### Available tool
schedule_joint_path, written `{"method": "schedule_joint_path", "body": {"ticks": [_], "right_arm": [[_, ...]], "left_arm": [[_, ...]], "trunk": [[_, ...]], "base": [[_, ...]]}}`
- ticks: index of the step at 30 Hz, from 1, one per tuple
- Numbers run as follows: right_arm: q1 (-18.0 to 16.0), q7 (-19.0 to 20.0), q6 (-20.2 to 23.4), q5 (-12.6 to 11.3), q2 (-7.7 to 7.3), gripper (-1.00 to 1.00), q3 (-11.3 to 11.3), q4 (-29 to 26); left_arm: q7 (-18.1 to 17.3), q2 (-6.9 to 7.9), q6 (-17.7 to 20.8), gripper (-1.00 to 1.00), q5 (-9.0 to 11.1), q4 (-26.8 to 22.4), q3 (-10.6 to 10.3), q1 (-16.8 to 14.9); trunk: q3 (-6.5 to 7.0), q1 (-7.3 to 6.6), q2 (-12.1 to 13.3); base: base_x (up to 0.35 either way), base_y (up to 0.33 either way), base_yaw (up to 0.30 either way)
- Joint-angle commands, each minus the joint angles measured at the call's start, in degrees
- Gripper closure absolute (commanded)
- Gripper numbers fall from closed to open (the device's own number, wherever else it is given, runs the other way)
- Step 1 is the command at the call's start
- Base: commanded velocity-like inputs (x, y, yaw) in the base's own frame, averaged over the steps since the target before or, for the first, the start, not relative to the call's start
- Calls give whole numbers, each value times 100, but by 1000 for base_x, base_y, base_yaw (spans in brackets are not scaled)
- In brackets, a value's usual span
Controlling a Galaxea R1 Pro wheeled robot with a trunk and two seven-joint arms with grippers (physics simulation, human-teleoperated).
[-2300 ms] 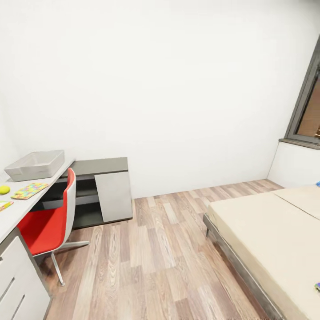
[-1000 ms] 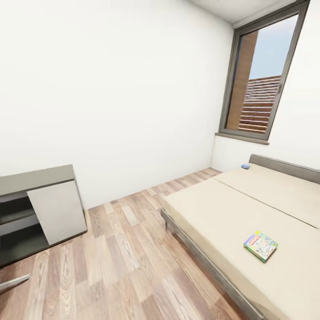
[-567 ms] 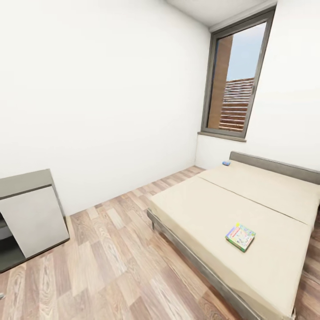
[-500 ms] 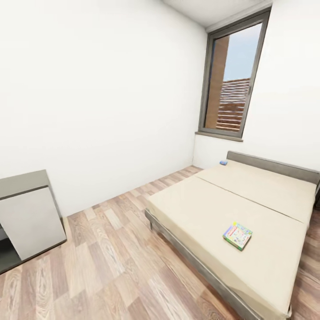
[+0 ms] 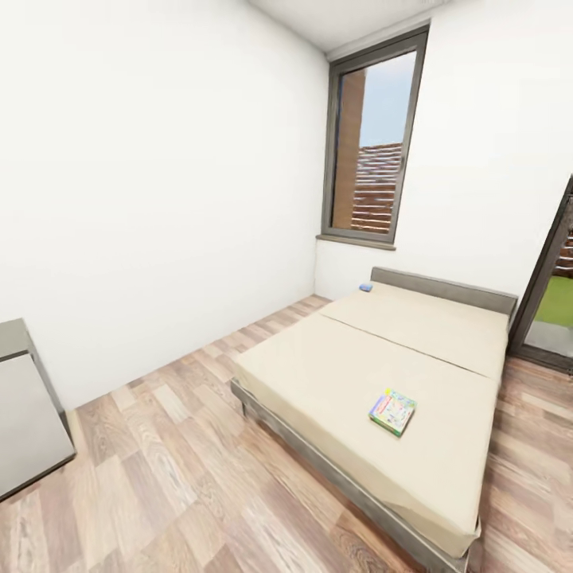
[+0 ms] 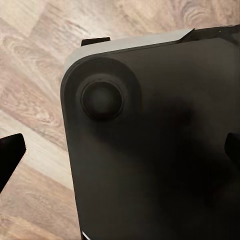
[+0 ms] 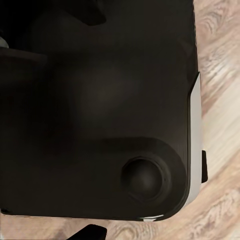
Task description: Put all the toys in the child's room - the three board games (two on the bed and one on the table), the two jigsaw puzzles on the table, and the tennis ball on the table - inside the toy box on the table in the child's room.
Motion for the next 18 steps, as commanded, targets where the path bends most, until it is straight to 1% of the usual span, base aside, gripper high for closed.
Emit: {"method": "schedule_joint_path", "body": {"ticks": [1,10,18], "right_arm": [[1,-2,-16,-11,2,-100,-28,-5],[1,-5,-14,-11,2,-100,-28,-5],[-1,-9,-16,-11,2,-100,-28,-5]], "left_arm": [[1,1,-19,-100,-1,2,-43,-2],[1,-1,-19,-100,-1,1,-42,-2],[1,-6,-19,-100,-2,1,-50,-2]], "trunk": [[-5,1,-2],[-5,1,-2],[-5,1,-2]], "base": [[92,76,-277],[100,69,-277],[22,11,-277]]}}
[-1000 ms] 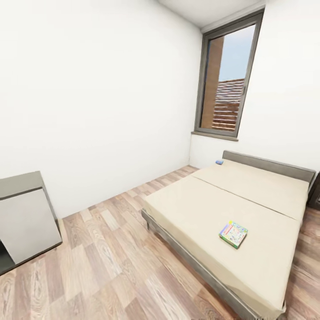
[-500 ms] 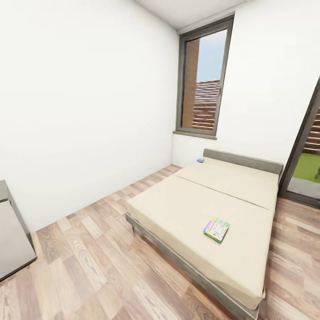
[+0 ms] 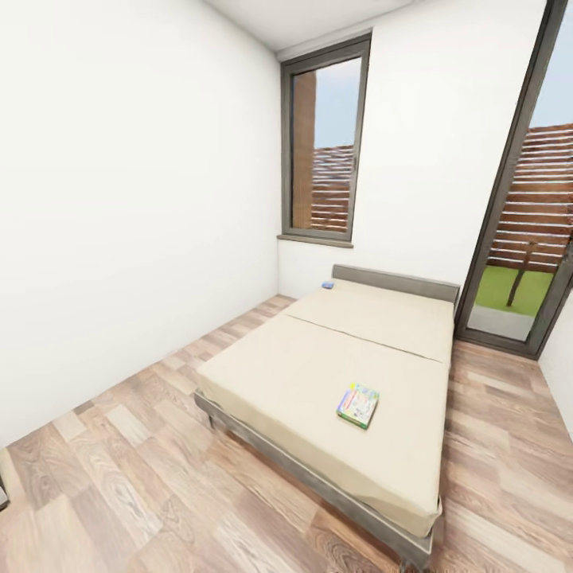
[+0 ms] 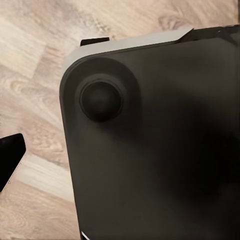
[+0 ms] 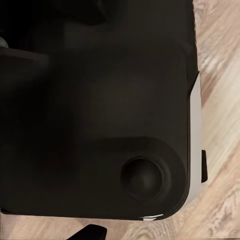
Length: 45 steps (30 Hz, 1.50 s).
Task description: Put all the toys in the child's room - the three board games (two on the bed and one on the table), the two jigsaw puzzles on the table, and the tennis ball on the table - inside the toy box on the table in the child's room.
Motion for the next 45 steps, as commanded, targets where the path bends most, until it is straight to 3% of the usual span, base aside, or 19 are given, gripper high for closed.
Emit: {"method": "schedule_joint_path", "body": {"ticks": [1,20,45], "right_arm": [[1,-1,-14,-11,2,-100,-26,-4],[2,7,-19,-71,2,-100,-23,-4],[2,-4,-13,-169,2,-100,-23,-4]], "left_arm": [[1,1,-19,-100,-1,2,-43,-2],[1,8,-19,-100,-1,2,-40,-2],[1,9,-19,-100,-1,2,-37,-2]], "trunk": [[-5,0,-3],[-5,0,-3],[-5,0,-3]], "base": [[6,3,-277],[1,19,-277],[0,194,-276]]}}
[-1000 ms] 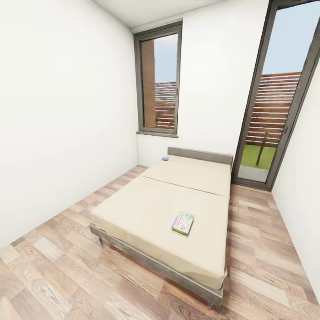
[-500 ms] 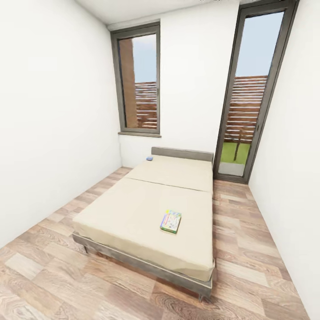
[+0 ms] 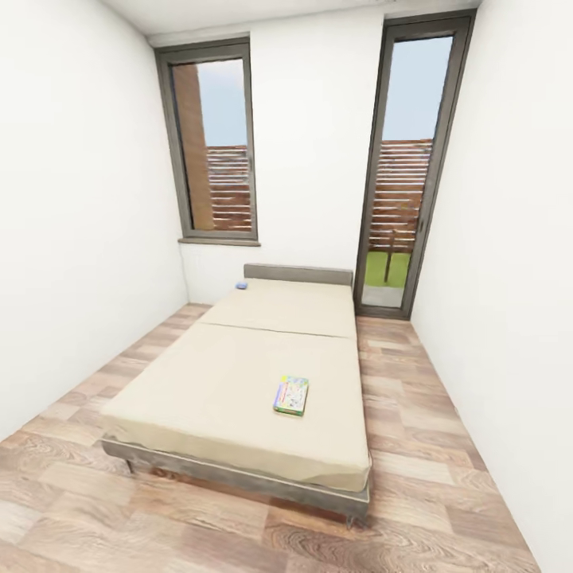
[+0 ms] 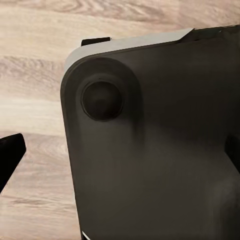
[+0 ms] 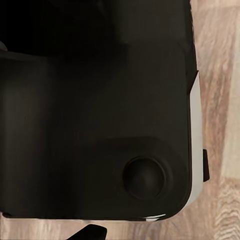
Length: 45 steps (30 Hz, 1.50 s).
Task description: Put all the toys in the child's room - the three board games (two on the bed and one on the table), the two jigsaw puzzles on the table, and the tennis ball on the table - inside the toy box on the table in the child's room.
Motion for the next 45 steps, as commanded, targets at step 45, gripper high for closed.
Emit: {"method": "schedule_joint_path", "body": {"ticks": [45], "right_arm": [[1,-42,-1489,-36,56,-100,-6,36]], "left_arm": [[14,1,-18,-100,-1,-42,-42,-2]], "trunk": [[-5,0,-3]], "base": [[78,170,-35]]}}
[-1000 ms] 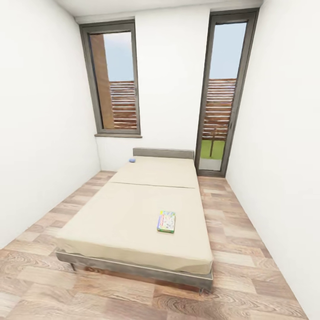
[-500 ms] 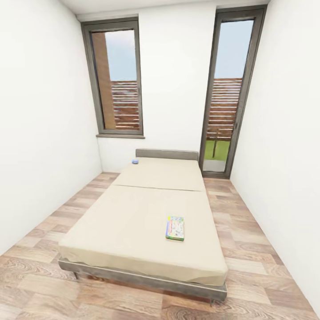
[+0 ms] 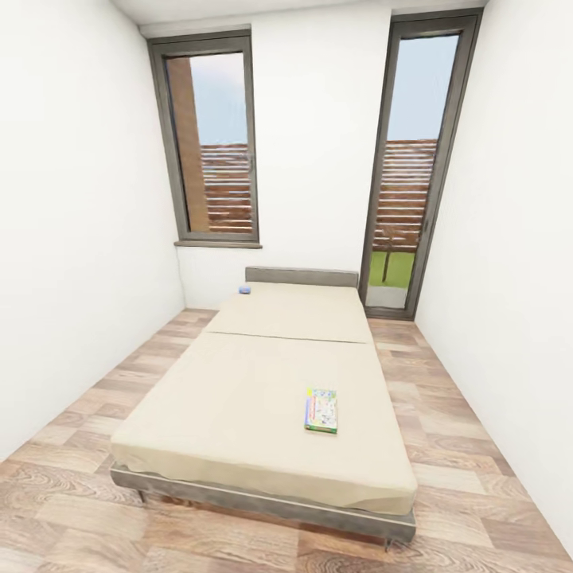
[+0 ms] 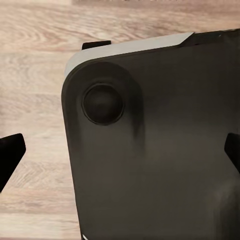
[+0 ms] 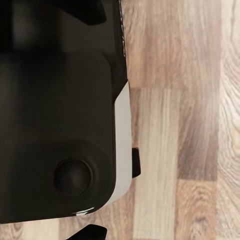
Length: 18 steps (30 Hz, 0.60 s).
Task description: Put all the toys in the child's room - the three board games (two on the bed and one on the table), the two jigsaw puzzles on the table, and the tennis ball on the table - inside the toy box on the table in the child's room.
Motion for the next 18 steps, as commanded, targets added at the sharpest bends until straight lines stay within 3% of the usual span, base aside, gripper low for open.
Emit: {"method": "schedule_joint_path", "body": {"ticks": [1,14,18], "right_arm": [[1,4,-22,-26,6,-100,-21,-2],[1,14,-46,-4,32,-100,-3,19],[1,34,-43,-6,39,-100,-17,23]], "left_arm": [[3,1,-18,-100,-1,1,-43,-2],[17,33,-18,-100,-23,-88,-51,-2],[22,58,-14,-100,-265,-238,-148,-2]], "trunk": [[-5,0,-3],[-5,0,-3],[-5,0,-3]], "base": [[10,42,0],[2,9,0],[0,0,0]]}}
